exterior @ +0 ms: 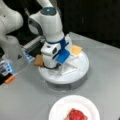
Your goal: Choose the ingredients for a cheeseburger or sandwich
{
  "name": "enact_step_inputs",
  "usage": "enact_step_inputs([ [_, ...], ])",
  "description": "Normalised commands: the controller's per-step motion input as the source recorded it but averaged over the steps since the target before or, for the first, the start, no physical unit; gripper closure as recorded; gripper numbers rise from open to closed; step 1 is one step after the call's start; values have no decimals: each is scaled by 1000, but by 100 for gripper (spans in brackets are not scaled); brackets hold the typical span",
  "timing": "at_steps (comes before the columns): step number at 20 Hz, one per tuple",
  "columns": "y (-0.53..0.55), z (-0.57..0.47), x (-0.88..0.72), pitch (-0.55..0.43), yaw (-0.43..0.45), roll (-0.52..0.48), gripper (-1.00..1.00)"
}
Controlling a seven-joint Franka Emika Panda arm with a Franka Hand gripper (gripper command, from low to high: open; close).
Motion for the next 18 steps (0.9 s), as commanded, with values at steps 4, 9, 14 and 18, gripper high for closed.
enact_step_inputs([
  [4,33,-239,-166,-26,281,-52,-100],
  [9,32,-236,-158,34,323,-29,-100],
  [14,32,-232,-145,59,343,-34,-100],
  [18,27,-228,-138,76,318,-31,-100],
])
